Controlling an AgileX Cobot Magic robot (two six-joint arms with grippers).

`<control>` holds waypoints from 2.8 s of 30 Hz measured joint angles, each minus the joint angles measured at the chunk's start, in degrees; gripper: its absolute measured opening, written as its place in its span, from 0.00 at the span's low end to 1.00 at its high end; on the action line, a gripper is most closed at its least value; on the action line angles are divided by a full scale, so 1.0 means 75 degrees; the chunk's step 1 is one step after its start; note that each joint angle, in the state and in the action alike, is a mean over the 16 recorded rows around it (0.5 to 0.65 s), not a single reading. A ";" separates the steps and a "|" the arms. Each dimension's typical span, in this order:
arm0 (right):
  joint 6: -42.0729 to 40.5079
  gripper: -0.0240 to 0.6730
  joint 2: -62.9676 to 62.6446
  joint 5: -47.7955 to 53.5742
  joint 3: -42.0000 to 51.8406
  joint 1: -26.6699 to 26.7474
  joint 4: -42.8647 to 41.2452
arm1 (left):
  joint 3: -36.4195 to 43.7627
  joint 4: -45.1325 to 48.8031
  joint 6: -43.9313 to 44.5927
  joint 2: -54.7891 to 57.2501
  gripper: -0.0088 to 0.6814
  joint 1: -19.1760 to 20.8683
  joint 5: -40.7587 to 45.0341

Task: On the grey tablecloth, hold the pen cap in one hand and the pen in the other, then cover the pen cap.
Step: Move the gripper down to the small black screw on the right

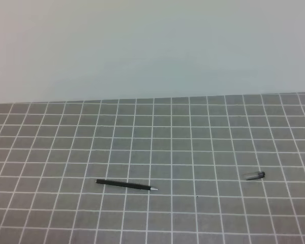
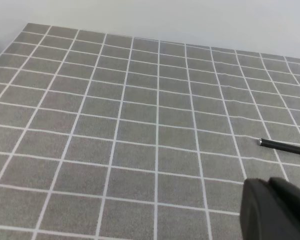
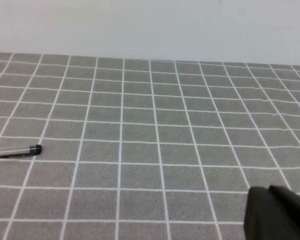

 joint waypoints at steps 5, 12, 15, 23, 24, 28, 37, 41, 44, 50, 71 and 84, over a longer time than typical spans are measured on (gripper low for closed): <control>0.0000 0.03 0.0000 0.0000 0.0000 0.0000 0.0000 | 0.0000 0.0000 0.0001 0.0000 0.01 0.0000 0.0000; 0.0000 0.03 0.0000 0.0000 0.0000 0.0000 0.0000 | 0.0000 0.0000 0.0025 0.0000 0.01 0.0000 0.0000; 0.0000 0.03 0.0000 0.0000 0.0000 0.0000 0.0000 | 0.0000 0.0000 0.0037 0.0000 0.01 0.0000 -0.0028; 0.0000 0.03 0.0000 0.0000 0.0000 0.0000 0.0000 | 0.0000 0.0000 0.0063 0.0000 0.01 0.0000 -0.0766; 0.0000 0.03 0.0000 0.0000 0.0000 0.0000 0.0000 | 0.0000 0.0000 0.0063 0.0000 0.01 0.0000 -0.0932; 0.0000 0.03 0.0000 0.0000 0.0000 0.0000 0.0000 | 0.0000 -0.0001 0.0063 0.0000 0.01 0.0000 -0.1739; 0.0000 0.03 0.0000 0.0000 0.0000 0.0000 0.0000 | 0.0000 -0.0009 0.0190 0.0000 0.01 0.0000 -0.3842; 0.0000 0.03 0.0000 0.0000 0.0000 0.0000 0.0000 | 0.0000 -0.0014 0.0267 0.0000 0.01 0.0000 -0.4601; 0.0000 0.03 0.0000 -0.0002 0.0000 0.0000 -0.0005 | 0.0000 -0.0025 0.0301 0.0000 0.01 0.0000 -0.5115; 0.0000 0.03 0.0000 -0.0089 0.0000 0.0000 -0.0043 | -0.0002 0.0016 0.0005 0.0000 0.01 0.0000 -0.6047; 0.0050 0.03 0.0000 -0.4309 -0.0014 0.0000 0.0012 | -0.1878 0.1762 -0.1128 -0.0008 0.01 0.0000 -0.5061; 0.0262 0.03 0.0000 -0.6551 -0.0088 0.0000 0.0123 | -0.2347 0.1951 -0.1092 0.0015 0.01 -0.0003 -0.5312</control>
